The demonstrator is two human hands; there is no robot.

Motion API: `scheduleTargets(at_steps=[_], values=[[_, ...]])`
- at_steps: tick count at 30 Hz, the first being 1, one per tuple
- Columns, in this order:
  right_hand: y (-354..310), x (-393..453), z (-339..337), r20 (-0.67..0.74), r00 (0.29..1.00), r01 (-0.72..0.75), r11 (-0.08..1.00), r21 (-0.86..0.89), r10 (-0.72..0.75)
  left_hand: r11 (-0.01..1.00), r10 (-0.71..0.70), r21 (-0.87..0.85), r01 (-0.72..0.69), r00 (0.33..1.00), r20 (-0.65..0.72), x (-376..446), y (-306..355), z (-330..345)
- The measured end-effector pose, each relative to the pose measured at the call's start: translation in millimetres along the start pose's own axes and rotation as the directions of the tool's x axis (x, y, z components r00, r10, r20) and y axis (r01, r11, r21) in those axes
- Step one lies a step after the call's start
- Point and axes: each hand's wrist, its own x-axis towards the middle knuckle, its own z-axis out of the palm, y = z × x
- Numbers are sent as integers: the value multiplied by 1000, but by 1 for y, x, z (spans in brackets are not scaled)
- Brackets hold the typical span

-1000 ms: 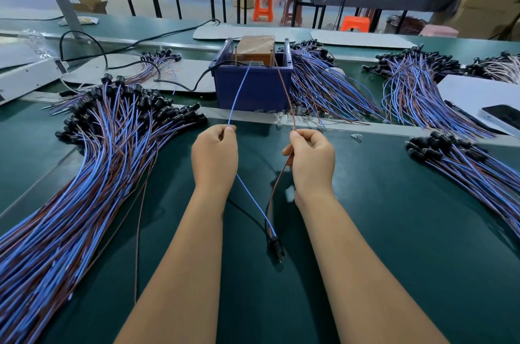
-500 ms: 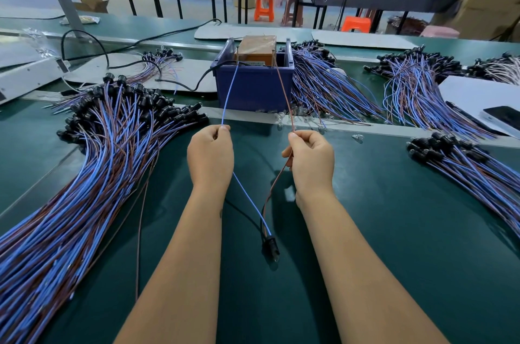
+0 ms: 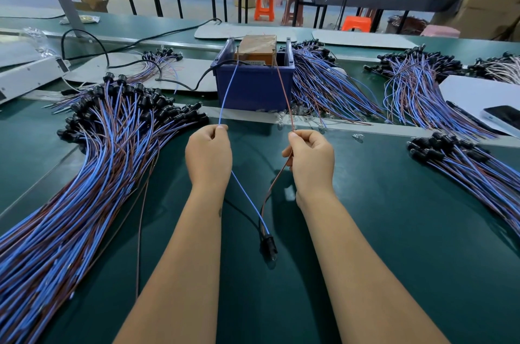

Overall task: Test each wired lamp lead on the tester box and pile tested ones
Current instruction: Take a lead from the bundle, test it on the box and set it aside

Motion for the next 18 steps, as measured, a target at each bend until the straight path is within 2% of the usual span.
scheduleTargets(at_steps=[18], values=[[1, -1, 0, 22, 1000, 17, 1000, -16, -17, 1000, 1, 13, -1, 1000, -1, 0, -1, 1]])
